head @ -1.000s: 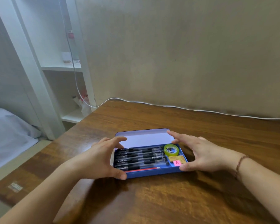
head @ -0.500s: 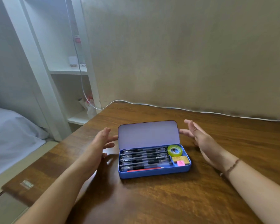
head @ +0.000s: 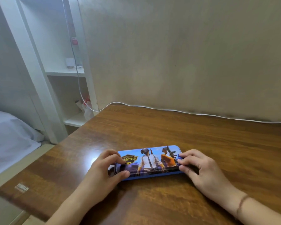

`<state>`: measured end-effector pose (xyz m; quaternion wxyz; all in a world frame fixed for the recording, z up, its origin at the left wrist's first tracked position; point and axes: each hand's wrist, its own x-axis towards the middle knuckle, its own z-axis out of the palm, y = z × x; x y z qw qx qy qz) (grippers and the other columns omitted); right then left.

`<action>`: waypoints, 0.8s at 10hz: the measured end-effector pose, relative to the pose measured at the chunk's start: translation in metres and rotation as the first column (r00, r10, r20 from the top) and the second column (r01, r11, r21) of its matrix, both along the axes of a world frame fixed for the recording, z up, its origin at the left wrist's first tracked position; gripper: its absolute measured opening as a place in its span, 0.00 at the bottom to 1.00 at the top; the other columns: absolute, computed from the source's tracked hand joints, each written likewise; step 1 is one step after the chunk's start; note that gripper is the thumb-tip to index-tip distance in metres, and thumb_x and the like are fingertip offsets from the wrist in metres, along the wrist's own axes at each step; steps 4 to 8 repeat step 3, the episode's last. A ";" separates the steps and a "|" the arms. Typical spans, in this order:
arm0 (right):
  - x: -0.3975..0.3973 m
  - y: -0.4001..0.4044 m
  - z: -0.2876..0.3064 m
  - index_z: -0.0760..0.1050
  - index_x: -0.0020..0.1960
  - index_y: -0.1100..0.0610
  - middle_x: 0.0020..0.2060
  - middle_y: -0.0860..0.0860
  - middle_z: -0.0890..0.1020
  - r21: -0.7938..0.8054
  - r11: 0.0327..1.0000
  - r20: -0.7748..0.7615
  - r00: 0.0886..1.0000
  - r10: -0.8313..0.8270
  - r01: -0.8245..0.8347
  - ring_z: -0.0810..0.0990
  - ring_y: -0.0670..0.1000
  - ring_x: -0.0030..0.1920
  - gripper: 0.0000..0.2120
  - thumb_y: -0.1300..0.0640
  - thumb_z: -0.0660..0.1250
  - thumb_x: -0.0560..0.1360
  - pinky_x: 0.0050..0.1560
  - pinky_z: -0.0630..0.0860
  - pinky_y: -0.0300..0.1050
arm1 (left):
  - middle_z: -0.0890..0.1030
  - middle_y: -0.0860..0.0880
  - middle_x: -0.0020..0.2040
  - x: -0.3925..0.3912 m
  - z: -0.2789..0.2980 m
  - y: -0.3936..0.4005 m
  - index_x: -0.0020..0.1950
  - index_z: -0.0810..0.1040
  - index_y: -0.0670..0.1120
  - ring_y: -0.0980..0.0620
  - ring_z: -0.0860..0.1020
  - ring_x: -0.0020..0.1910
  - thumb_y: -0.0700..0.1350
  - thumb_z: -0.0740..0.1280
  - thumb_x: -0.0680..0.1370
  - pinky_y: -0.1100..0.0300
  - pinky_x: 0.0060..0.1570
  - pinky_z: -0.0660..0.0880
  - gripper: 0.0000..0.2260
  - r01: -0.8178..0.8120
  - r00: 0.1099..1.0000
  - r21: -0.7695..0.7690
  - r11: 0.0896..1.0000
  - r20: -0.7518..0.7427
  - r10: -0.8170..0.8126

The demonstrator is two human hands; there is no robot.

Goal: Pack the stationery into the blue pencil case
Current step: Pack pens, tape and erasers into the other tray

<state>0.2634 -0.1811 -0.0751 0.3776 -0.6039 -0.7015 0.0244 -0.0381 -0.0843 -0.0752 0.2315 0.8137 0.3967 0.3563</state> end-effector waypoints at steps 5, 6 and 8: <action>-0.009 -0.015 0.028 0.75 0.63 0.44 0.64 0.37 0.74 -0.023 0.996 0.112 0.991 -0.078 0.081 0.70 0.40 0.66 0.20 0.40 0.68 0.74 0.66 0.69 0.39 | 0.71 0.57 0.61 0.010 -0.006 -0.010 0.53 0.78 0.57 0.54 0.76 0.56 0.44 0.78 0.71 0.58 0.55 0.71 0.15 -0.131 0.991 0.028 0.991 0.025 0.130; -0.009 -0.015 0.028 0.75 0.63 0.44 0.64 0.37 0.74 -0.023 0.996 0.112 0.991 -0.078 0.081 0.70 0.40 0.66 0.20 0.40 0.68 0.74 0.66 0.69 0.39 | 0.71 0.57 0.61 0.010 -0.006 -0.010 0.53 0.78 0.57 0.54 0.76 0.56 0.44 0.78 0.71 0.58 0.55 0.71 0.15 -0.131 0.991 0.028 0.991 0.025 0.130; -0.009 -0.015 0.028 0.75 0.63 0.44 0.64 0.37 0.74 -0.023 0.996 0.112 0.991 -0.078 0.081 0.70 0.40 0.66 0.20 0.40 0.68 0.74 0.66 0.69 0.39 | 0.71 0.57 0.61 0.010 -0.006 -0.010 0.53 0.78 0.57 0.54 0.76 0.56 0.44 0.78 0.71 0.58 0.55 0.71 0.15 -0.131 0.991 0.028 0.991 0.025 0.130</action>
